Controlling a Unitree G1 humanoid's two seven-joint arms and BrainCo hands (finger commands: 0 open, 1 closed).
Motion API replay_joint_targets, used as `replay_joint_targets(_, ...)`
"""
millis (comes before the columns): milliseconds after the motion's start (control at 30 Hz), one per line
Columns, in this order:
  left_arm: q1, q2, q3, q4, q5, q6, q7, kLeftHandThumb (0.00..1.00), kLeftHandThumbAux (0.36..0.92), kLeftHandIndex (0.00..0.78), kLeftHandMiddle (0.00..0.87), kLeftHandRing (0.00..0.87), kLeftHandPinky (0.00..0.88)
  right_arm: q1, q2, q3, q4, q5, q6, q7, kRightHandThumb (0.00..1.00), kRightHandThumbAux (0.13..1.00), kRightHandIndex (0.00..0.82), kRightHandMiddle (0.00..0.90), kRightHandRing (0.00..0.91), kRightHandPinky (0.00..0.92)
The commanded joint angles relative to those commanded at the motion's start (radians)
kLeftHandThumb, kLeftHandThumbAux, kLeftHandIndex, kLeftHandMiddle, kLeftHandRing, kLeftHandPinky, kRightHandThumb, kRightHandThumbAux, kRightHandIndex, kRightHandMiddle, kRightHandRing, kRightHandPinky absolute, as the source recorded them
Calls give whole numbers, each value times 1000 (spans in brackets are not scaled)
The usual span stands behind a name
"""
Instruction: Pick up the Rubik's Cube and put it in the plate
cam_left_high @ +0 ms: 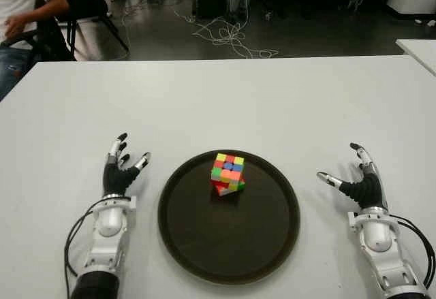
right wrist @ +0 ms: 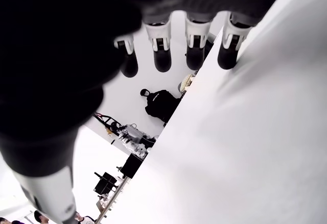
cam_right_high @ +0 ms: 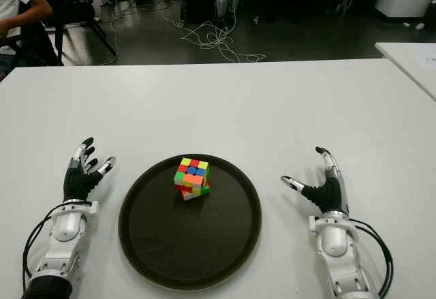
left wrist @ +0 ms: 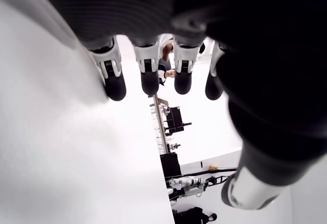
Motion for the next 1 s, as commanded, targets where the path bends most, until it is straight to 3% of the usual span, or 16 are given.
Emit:
replay_joint_targets(333, 6, -2, -2, -12, 4, -19, -5, 0, 787, 0, 0, 0, 0, 0, -2, 2, 16, 13, -68, 8, 0, 804, 0, 0, 0, 0)
replay_joint_targets(767, 10, -2, -7, -27, 9, -16, -9, 0, 790, 0, 0, 0, 0, 14, -11, 12, 20, 8, -153, 22, 0, 793, 0, 0, 0, 0)
replay_joint_targets(1000, 9, -4, -6, -34, 6, -4, -15, 0, 800, 0, 0, 0, 0, -8, -8, 5, 88, 10, -231, 6, 0, 808, 0, 0, 0, 0)
